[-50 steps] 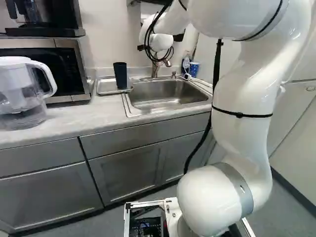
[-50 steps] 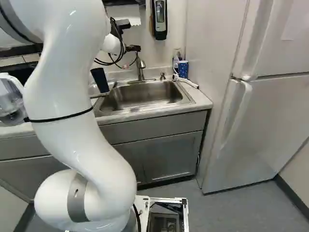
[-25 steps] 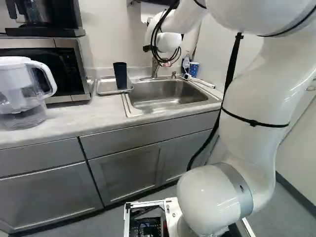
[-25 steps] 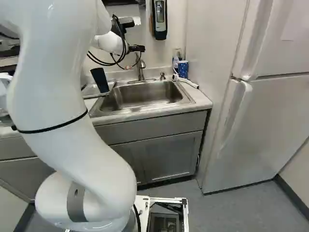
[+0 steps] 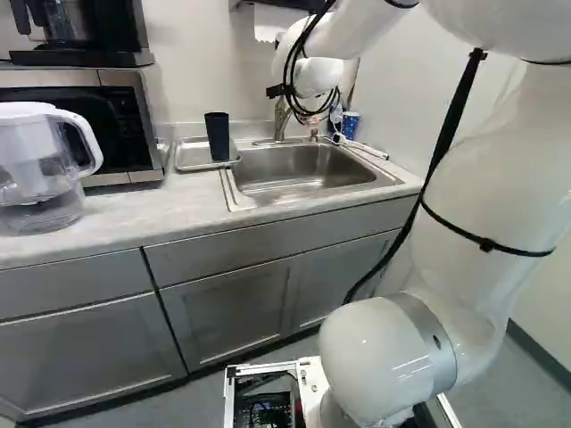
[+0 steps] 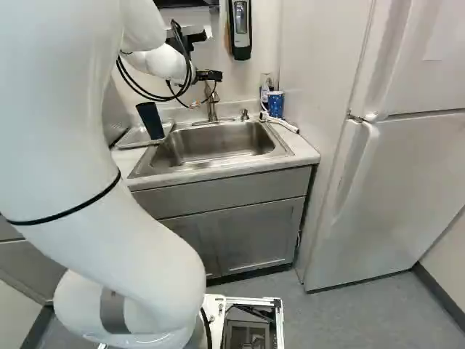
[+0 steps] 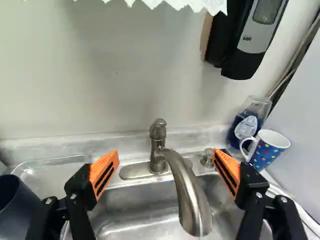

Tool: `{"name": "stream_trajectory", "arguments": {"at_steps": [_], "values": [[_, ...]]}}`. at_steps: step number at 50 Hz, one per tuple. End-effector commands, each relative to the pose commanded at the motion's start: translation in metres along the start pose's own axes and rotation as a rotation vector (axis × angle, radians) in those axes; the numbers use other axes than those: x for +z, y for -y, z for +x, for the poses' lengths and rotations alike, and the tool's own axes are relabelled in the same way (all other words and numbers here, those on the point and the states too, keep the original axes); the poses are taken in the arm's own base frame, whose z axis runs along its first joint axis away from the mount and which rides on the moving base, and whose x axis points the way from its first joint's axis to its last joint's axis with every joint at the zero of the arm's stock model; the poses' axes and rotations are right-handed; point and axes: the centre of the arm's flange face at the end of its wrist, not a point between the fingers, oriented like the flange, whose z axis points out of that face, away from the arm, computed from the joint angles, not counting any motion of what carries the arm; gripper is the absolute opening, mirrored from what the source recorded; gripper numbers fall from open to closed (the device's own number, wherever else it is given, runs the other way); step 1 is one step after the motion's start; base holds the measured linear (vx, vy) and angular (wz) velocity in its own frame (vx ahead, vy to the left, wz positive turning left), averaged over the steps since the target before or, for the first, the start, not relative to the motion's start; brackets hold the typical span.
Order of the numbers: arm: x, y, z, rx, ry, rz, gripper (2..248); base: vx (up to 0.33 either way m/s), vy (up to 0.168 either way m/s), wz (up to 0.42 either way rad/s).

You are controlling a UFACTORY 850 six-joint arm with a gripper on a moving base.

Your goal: Rinse the cup and place it in the tray

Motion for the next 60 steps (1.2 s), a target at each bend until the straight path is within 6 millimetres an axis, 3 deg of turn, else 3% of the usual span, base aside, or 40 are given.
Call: {"name": "stream_trajectory", "arguments": {"at_steps": [26, 60], "values": [[-0.048, -0.02, -0.025, 0.013, 0.105, -0.003, 247, 0.0, 0.0, 0.0], [-0.103, -0.031, -0.07, 0.041, 0.405, 0.065, 247, 0.0, 0.0, 0.0]]}}
